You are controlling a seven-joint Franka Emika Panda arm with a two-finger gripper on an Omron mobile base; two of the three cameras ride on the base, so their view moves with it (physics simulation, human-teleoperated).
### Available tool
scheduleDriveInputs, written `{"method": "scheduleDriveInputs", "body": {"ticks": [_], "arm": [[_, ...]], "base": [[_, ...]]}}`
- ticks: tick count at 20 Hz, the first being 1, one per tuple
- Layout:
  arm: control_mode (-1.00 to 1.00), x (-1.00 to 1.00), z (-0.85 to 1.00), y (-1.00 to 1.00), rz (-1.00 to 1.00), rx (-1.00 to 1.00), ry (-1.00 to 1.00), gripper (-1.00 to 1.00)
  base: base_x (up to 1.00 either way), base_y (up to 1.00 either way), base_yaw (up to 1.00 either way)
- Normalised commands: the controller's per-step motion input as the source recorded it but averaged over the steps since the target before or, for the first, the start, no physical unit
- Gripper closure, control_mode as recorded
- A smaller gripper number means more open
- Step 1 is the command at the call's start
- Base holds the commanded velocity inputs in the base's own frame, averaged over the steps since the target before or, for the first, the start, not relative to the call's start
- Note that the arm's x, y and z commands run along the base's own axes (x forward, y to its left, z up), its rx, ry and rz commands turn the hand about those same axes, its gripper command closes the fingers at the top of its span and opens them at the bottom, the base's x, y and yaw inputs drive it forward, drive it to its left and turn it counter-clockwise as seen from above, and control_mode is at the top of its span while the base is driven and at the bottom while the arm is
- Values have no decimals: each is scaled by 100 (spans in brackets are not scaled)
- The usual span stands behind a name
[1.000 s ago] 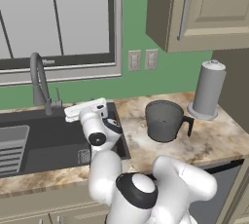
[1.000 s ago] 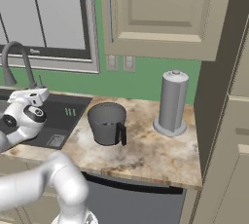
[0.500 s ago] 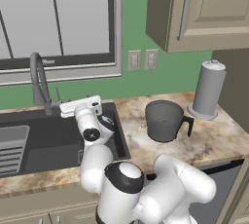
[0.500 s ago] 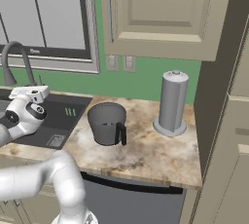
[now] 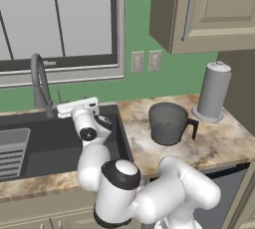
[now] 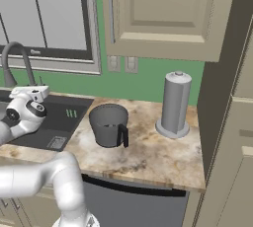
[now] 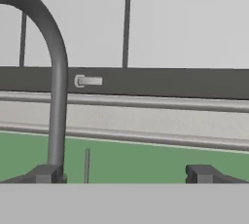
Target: Turn on the sink faucet and place the jug under the water for a few seconds to fill it up.
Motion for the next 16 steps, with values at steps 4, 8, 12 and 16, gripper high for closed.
{"method": "scheduleDriveInputs", "body": {"ticks": [4,8,12,16], "arm": [[-100,28,-19,14,0,0,0,-100],[-100,28,-17,8,0,0,1,-100],[-100,30,-20,10,0,0,2,-100],[-100,28,-21,9,0,0,1,-100]], "base": [[0,0,0],[0,0,0],[0,0,0],[0,0,0]]}}
